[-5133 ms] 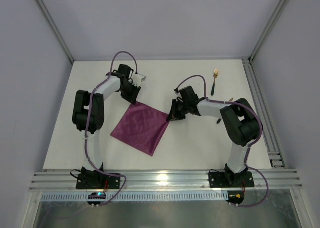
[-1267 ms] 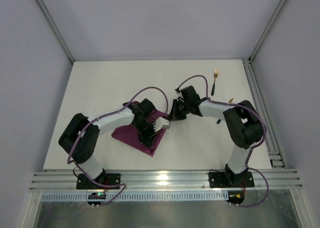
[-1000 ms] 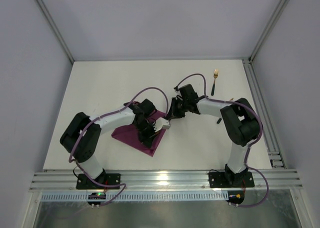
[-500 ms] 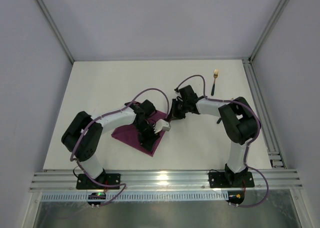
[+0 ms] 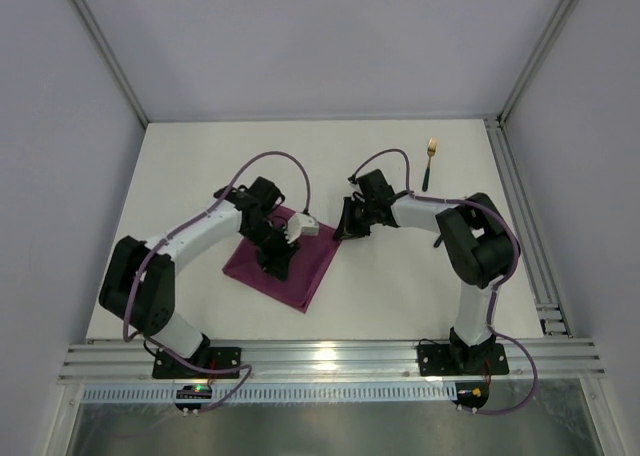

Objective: Fold the napkin into a case and place the utensils inside
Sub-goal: Fold the top corner of the square-folded napkin at the center of the board, then smooth out the lower triangle-folded napkin at the center of the board.

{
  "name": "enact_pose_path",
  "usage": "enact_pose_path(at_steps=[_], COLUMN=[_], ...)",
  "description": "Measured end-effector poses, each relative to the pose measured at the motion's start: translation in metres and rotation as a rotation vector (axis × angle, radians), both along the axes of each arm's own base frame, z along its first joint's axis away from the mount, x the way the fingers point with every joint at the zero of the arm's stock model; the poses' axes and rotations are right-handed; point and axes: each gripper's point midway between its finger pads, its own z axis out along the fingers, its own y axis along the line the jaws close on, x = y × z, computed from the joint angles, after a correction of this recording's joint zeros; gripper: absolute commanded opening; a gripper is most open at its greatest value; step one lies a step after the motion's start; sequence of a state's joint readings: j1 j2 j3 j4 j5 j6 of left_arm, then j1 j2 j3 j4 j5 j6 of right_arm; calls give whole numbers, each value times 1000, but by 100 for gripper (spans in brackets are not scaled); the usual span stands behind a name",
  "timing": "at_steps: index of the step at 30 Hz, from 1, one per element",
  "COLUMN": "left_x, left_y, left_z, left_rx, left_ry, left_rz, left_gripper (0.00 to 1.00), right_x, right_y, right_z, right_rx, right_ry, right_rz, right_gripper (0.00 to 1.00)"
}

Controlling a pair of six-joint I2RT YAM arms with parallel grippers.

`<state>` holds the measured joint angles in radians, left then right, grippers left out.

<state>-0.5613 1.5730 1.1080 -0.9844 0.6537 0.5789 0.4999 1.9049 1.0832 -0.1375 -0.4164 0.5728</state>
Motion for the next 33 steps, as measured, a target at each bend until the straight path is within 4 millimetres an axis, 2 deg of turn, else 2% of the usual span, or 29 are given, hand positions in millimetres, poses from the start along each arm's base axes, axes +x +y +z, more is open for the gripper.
enact_pose_path(at_steps=[2,6,8,10,20,33], left_x=[24,62,69,72,67,64], left_y=[25,94,118,131,148,153], left_z=[-4,-14,-17,-20,-57,-65], left_rx=[28,117,163,197,298,330], left_ry=[-14,-63,-106,-152,-166,-163], left_rz=[137,426,509,553,580,583], left_gripper=[24,24,24,24,18,19], right_x=[0,0,0,0,0,-3], right_y=[0,-1,-1,-1,-1,-8], right_z=[0,0,-1,-1,-1,2], right_rx=[-1,-5,-7,-8,-10,-49], right_ry=[-1,-4,-6,-6,-10,-18], right_rz=[1,5,9,10,15,31], right_gripper=[4,4,4,4,4,4])
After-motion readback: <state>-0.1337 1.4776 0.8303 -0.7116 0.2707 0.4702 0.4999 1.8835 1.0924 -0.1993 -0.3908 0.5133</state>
